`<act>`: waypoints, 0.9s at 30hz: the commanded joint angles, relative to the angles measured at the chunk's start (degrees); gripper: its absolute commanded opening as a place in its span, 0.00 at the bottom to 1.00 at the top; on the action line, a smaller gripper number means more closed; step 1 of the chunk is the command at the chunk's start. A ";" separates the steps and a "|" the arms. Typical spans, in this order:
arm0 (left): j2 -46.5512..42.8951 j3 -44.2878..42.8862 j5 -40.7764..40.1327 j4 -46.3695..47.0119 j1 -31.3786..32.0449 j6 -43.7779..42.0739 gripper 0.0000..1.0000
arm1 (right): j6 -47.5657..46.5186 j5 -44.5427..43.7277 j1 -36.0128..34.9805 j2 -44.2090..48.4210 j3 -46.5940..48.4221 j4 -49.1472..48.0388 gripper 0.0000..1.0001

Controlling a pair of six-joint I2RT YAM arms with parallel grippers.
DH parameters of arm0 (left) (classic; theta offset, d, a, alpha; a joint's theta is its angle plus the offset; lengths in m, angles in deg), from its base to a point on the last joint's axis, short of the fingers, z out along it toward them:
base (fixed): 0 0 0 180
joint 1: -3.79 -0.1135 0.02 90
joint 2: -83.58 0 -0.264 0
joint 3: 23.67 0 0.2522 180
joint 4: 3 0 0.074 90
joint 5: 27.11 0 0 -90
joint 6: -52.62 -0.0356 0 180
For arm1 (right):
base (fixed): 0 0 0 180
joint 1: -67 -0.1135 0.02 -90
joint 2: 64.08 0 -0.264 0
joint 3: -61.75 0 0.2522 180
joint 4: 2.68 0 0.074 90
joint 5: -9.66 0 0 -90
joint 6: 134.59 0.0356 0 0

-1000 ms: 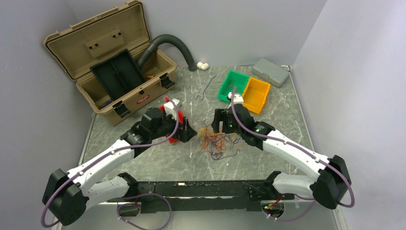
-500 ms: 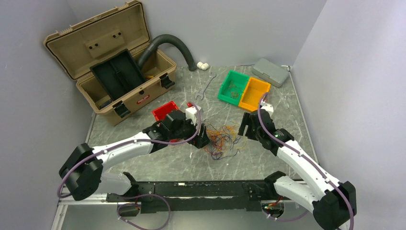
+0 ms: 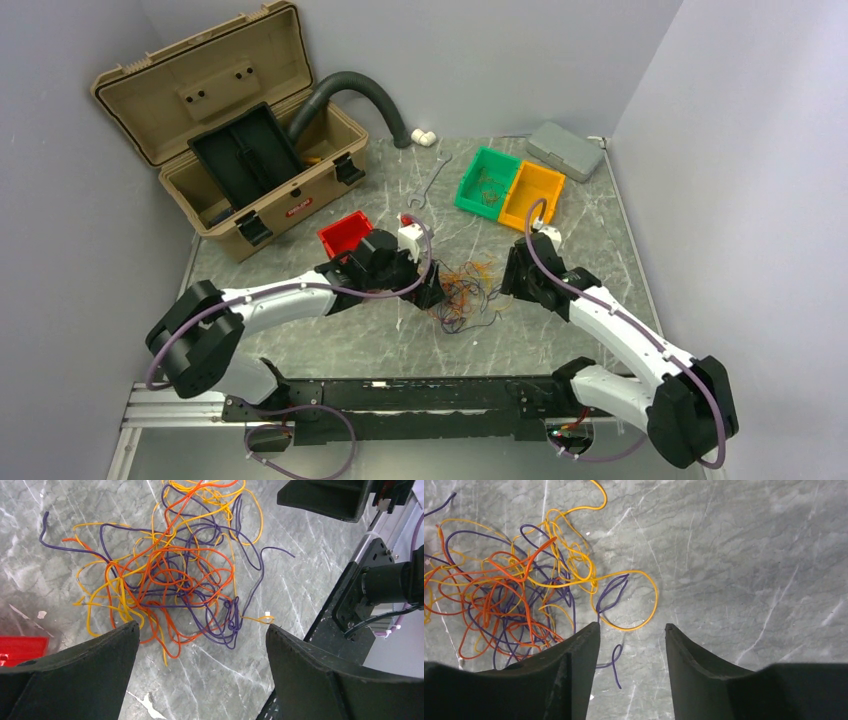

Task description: Untangle the cables

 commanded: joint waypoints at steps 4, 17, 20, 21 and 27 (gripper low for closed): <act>4.73 -3.10 1.28 4.15 0.28 -0.44 0.98 | -0.16 4.52 0.09 -2.54 -1.42 -6.24 0.54; 3.35 -5.69 -5.41 -2.65 0.22 -0.28 0.97 | -6.88 5.29 0.07 -15.26 1.84 -18.97 0.68; 2.42 -5.68 -5.92 -3.32 0.21 -0.38 0.97 | -7.54 5.26 0.01 -18.58 2.97 -20.53 0.61; 2.15 -5.69 -6.08 -3.62 0.22 -0.38 0.97 | -7.81 5.15 -0.02 -19.26 3.23 -20.94 0.56; 1.60 -6.38 -6.96 -5.36 0.15 -0.38 0.97 | -12.00 1.20 -3.43 -18.72 5.77 -20.17 0.30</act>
